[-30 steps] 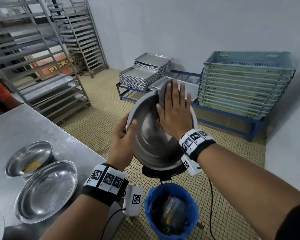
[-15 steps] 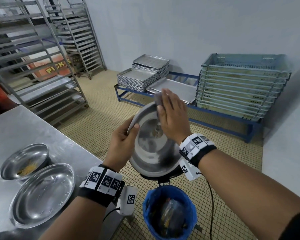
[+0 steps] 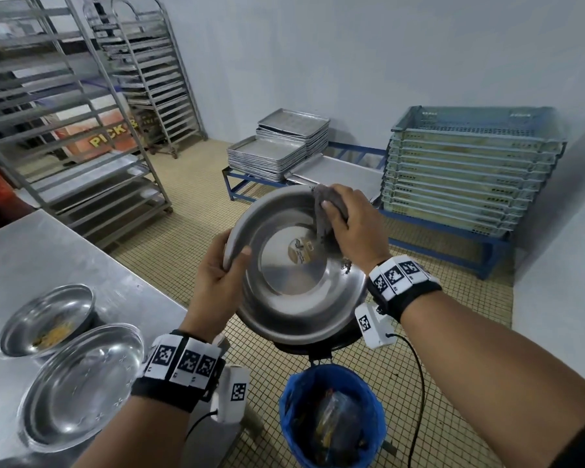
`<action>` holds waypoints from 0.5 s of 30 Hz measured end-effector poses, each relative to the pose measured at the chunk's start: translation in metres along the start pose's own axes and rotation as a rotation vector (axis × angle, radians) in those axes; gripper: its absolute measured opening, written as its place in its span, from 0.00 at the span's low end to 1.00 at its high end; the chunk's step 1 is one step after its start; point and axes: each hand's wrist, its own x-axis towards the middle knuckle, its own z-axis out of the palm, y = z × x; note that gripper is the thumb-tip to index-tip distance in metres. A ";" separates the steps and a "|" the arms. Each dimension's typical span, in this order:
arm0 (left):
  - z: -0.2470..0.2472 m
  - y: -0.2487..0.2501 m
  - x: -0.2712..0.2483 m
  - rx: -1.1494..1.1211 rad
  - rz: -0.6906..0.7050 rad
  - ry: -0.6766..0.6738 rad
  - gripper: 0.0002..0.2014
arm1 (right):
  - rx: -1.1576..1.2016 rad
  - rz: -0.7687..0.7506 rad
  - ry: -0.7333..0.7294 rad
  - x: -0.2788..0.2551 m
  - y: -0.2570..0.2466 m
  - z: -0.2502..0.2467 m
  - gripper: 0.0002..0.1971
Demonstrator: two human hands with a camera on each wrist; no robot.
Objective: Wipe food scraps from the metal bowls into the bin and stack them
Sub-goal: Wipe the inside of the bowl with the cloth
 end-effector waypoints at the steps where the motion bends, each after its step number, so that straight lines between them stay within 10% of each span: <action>1: -0.003 0.002 0.004 0.086 0.021 -0.017 0.09 | -0.022 -0.050 -0.005 0.001 -0.002 -0.002 0.19; 9: -0.014 0.050 0.057 0.580 0.196 -0.339 0.15 | -0.123 -0.280 -0.095 0.005 -0.026 -0.014 0.21; 15: -0.010 0.050 0.048 0.476 0.238 -0.162 0.16 | -0.107 -0.129 -0.018 0.003 -0.015 -0.020 0.22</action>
